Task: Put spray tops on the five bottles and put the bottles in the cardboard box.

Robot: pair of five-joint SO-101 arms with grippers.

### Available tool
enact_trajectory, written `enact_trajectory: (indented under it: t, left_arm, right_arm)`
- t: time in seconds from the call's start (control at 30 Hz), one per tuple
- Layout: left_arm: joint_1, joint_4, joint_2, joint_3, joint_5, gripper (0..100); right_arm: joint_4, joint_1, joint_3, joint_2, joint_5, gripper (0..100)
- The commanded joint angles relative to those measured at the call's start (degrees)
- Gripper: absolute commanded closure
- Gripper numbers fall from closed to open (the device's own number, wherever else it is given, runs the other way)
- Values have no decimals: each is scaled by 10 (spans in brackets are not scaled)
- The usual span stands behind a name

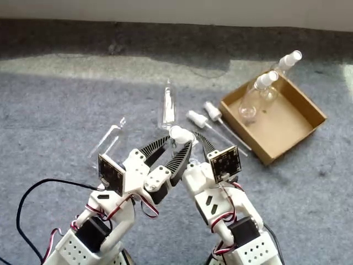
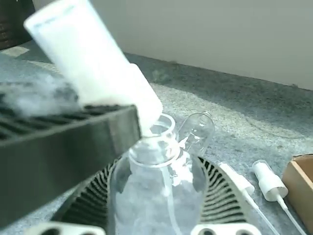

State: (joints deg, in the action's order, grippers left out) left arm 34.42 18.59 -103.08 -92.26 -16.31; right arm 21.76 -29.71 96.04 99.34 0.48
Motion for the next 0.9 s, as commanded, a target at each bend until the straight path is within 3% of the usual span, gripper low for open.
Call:
enact_trajectory:
  t: [0.0,0.37,0.87]
  left_arm:
    - [3,4,-7,10,4,991]
    - [3,4,-7,7,26,993]
    - [8,2,-7,-34,27,993]
  right_arm:
    - [2,11,101,9,73,927]
    - [1,10,101,10,182,927]
    - [1,10,101,9,180,927]
